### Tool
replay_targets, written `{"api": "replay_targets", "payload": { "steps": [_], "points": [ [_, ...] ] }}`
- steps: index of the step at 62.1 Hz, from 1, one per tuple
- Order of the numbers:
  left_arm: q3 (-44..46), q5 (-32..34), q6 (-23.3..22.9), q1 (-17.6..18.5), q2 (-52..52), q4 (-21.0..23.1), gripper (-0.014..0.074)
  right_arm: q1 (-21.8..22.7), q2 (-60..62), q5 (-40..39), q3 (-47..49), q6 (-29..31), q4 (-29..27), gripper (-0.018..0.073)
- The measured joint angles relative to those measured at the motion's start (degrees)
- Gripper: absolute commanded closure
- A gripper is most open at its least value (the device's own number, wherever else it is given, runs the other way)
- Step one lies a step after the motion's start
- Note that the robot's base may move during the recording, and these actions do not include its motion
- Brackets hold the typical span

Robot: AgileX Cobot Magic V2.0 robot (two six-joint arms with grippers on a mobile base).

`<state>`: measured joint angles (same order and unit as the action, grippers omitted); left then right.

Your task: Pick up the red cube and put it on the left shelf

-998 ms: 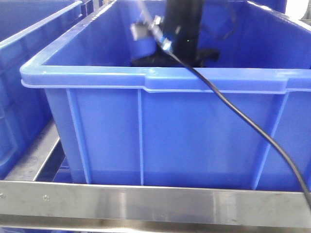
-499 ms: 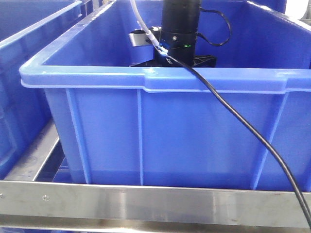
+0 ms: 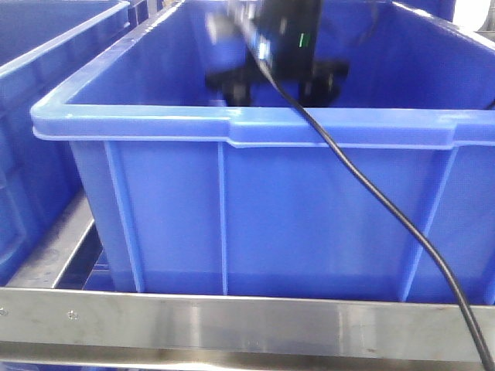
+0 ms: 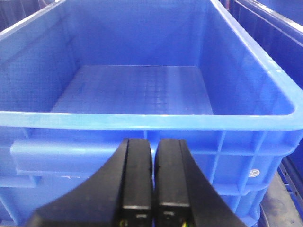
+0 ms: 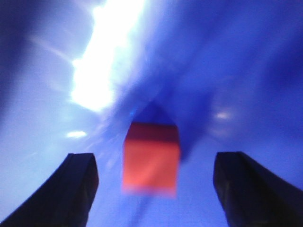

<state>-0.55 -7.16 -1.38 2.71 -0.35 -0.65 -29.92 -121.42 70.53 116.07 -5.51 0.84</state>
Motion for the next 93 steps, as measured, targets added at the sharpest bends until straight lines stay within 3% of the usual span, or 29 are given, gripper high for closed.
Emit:
{"api": "replay_targets", "payload": {
  "steps": [7, 18, 40, 65, 93],
  "points": [
    [0.0, 0.0, 0.0, 0.0, 0.0, 0.0, 0.0495, 0.0, 4.1, 0.3, -0.9, 0.0, 0.0, -0.0044],
    [0.0, 0.0, 0.0, 0.0, 0.0, 0.0, 0.0495, 0.0, 12.0, 0.2, -7.1, 0.0, 0.3, 0.0064],
    [0.0, 0.0, 0.0, 0.0, 0.0, 0.0, 0.0495, 0.0, 34.5, -11.2, -33.2, 0.1, 1.3, 0.0209],
    [0.0, 0.0, 0.0, 0.0, 0.0, 0.0, 0.0495, 0.0, 67.5, -22.8, -58.0, 0.1, 1.5, 0.0518],
    [0.0, 0.0, 0.0, 0.0, 0.0, 0.0, 0.0495, 0.0, 103.3, -29.8, -77.4, 0.1, 1.9, 0.0512]
  ]
}}
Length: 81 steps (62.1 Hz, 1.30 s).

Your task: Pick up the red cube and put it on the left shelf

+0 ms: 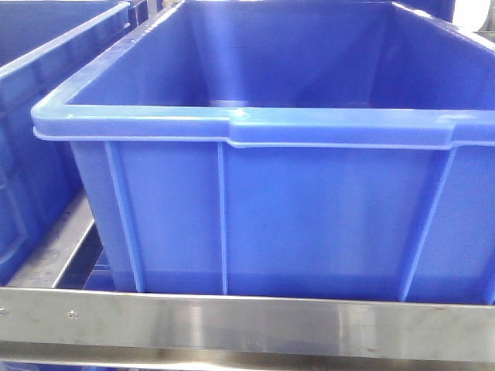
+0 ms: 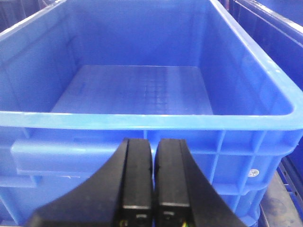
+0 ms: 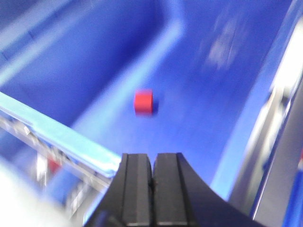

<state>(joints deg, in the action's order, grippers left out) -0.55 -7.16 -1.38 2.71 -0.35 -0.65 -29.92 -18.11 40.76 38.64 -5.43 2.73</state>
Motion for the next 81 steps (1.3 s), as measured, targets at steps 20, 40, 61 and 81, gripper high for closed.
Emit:
{"api": "replay_targets", "payload": {
  "steps": [20, 40, 61, 81],
  "points": [
    [0.0, 0.0, 0.0, 0.0, 0.0, 0.0, 0.0495, 0.0, 9.6, -0.3, -7.8, 0.0, 0.2, 0.0512],
    [0.0, 0.0, 0.0, 0.0, 0.0, 0.0, 0.0495, 0.0, 9.6, -0.3, -8.6, 0.0, 0.2, 0.0512],
    [0.0, 0.0, 0.0, 0.0, 0.0, 0.0, 0.0495, 6.2, 9.6, -10.9, -15.5, 0.0, 0.2, 0.0512],
    [0.0, 0.0, 0.0, 0.0, 0.0, 0.0, 0.0495, 25.5, 9.6, -31.1, -30.8, 0.0, -0.4, 0.0512]
  ]
}}
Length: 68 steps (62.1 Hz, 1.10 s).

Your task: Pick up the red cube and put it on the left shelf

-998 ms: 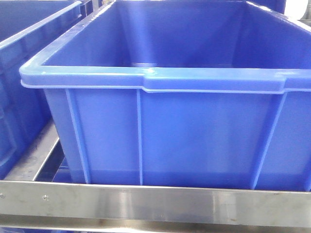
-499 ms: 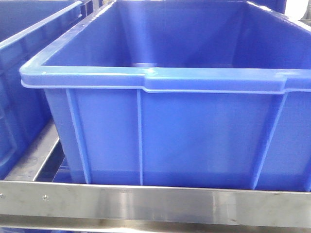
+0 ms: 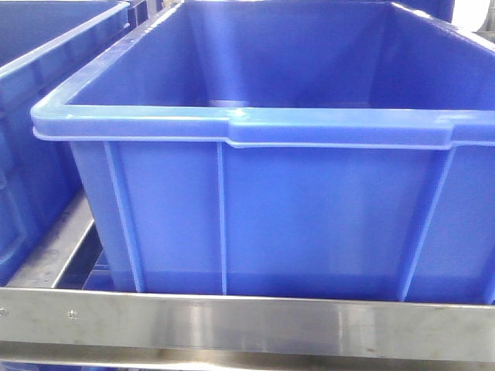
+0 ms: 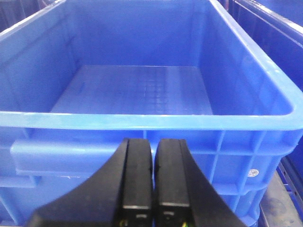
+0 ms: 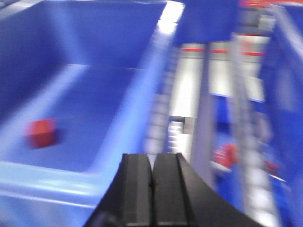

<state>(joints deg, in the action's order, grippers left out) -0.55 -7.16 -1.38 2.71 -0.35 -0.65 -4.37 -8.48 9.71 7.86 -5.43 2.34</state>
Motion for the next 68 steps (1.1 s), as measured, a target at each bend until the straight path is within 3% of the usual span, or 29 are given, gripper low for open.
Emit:
{"api": "replay_targets", "payload": {
  "steps": [8, 18, 68],
  "points": [
    [0.0, 0.0, 0.0, 0.0, 0.0, 0.0, 0.0495, 5.2, 0.4, -4.7, -5.5, 0.0, -1.2, 0.0512],
    [0.0, 0.0, 0.0, 0.0, 0.0, 0.0, 0.0495, 8.5, 5.6, -5.3, -9.4, 0.0, -2.3, 0.0512],
    [0.0, 0.0, 0.0, 0.0, 0.0, 0.0, 0.0495, 9.1, 9.0, -3.5, -9.5, 0.1, -2.3, 0.0512]
  ]
}}
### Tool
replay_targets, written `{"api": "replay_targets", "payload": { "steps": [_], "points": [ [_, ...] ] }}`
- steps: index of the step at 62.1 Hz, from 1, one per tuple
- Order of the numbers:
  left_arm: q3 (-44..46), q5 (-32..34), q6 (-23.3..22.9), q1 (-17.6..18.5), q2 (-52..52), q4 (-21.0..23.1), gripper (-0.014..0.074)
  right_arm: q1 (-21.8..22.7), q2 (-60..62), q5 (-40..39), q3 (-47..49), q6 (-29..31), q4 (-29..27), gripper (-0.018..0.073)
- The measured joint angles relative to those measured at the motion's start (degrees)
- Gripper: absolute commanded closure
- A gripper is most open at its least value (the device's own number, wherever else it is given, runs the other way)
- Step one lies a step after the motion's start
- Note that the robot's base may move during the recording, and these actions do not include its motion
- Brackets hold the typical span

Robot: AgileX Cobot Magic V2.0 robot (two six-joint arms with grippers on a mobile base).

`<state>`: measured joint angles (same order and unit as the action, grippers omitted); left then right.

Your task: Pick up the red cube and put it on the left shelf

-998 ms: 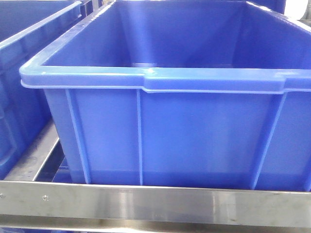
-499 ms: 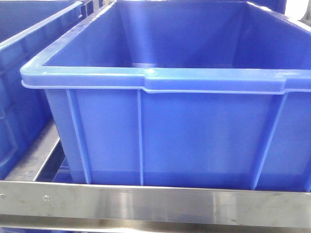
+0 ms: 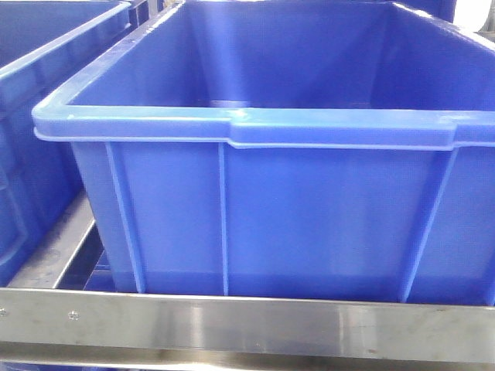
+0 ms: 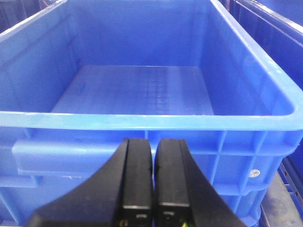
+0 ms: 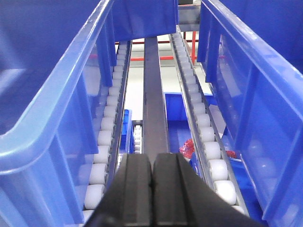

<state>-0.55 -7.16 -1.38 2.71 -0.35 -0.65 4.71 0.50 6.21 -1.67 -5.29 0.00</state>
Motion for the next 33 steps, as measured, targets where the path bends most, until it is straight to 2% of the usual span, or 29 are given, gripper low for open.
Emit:
{"api": "replay_targets", "payload": {
  "steps": [33],
  "points": [
    [0.0, 0.0, 0.0, 0.0, 0.0, 0.0, 0.0495, 0.0, 0.0, 0.0, 0.0, 0.1, 0.0, 0.0512]
  ]
}}
